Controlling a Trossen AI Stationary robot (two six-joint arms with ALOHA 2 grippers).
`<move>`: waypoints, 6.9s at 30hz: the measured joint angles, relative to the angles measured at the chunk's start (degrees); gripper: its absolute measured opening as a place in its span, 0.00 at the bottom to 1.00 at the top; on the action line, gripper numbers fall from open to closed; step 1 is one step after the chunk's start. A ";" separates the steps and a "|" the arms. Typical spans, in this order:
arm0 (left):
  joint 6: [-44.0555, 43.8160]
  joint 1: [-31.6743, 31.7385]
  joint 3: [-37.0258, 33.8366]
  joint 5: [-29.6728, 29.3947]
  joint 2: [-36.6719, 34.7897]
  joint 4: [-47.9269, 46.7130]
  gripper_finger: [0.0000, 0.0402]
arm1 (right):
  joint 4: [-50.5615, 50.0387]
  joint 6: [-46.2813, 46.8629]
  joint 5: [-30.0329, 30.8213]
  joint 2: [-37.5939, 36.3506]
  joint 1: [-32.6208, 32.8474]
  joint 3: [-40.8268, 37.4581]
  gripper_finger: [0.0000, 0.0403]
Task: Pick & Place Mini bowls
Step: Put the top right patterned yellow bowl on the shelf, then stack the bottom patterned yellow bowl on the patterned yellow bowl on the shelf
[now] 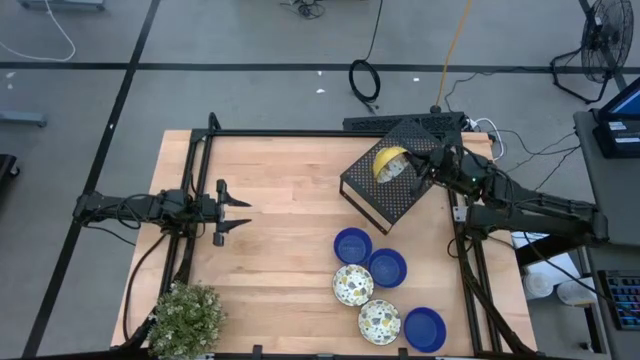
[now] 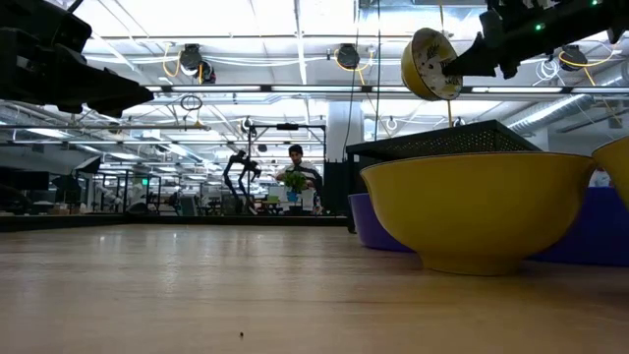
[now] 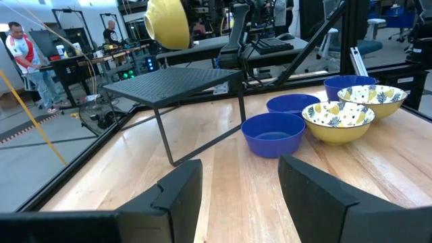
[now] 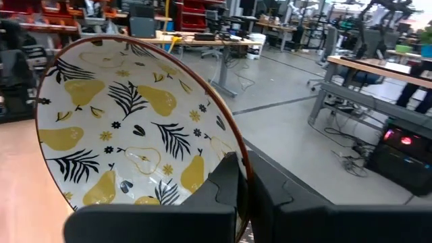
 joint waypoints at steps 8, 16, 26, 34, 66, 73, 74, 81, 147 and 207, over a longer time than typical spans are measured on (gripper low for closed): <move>0.00 0.00 0.00 0.00 0.01 0.01 0.49 | -0.02 0.00 -0.02 0.00 -3.47 0.00 0.01; 0.00 0.00 0.00 0.00 0.00 0.01 0.49 | -0.02 0.02 -0.02 0.00 -6.93 0.00 0.01; 0.00 -0.02 0.00 0.00 0.00 0.01 0.49 | -0.79 0.00 0.00 0.02 -11.60 0.00 0.01; 0.00 -0.02 0.00 0.00 0.00 0.01 0.49 | -0.96 -0.09 0.00 0.02 -15.61 -0.02 0.01; 0.00 0.00 0.00 0.00 0.00 -0.01 0.49 | -1.40 -0.70 0.00 0.02 -30.65 -0.02 0.01; -0.02 0.00 0.00 0.00 0.00 0.01 0.49 | -2.19 -1.78 2.10 0.00 -33.04 -0.02 0.01; 0.00 -0.02 0.00 0.00 0.00 0.00 0.49 | -2.60 -1.78 2.97 0.01 -33.30 -0.02 0.01; -0.01 -0.02 0.00 0.00 0.00 0.01 0.49 | -2.90 -1.97 2.95 0.02 -35.19 -0.02 0.01; 0.00 0.00 0.02 0.00 0.00 0.01 0.49 | -62.51 4.33 -12.20 25.00 -36.00 32.72 0.11; 0.00 -0.02 0.02 0.00 0.00 0.00 0.49 | -49.77 1.83 -22.14 25.00 -35.96 32.65 0.35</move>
